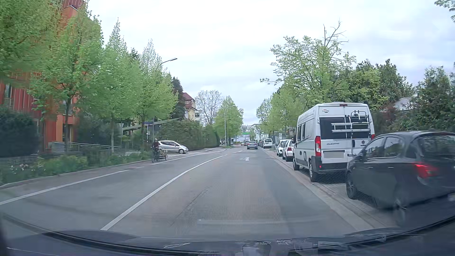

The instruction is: Follow the waypoints while adhering to traffic rules and regulations

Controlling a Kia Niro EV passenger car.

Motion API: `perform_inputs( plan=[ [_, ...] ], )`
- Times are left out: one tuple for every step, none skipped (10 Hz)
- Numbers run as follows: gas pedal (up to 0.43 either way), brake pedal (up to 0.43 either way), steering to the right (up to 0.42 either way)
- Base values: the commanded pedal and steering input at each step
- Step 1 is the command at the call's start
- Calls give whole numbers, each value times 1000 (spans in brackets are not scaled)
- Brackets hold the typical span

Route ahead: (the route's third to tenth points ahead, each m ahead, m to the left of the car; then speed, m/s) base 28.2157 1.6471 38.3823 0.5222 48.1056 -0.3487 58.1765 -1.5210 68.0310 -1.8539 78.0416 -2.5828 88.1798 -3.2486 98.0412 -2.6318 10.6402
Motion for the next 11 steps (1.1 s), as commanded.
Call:
perform_inputs(
  plan=[
    [79, 0, 35],
    [79, 0, 33],
    [79, 0, 30],
    [79, 0, 25],
    [79, 0, 21],
    [79, 0, 19],
    [79, 0, 17],
    [79, 0, 16],
    [79, 0, 15],
    [79, 0, 12],
    [79, 0, 7]
  ],
)
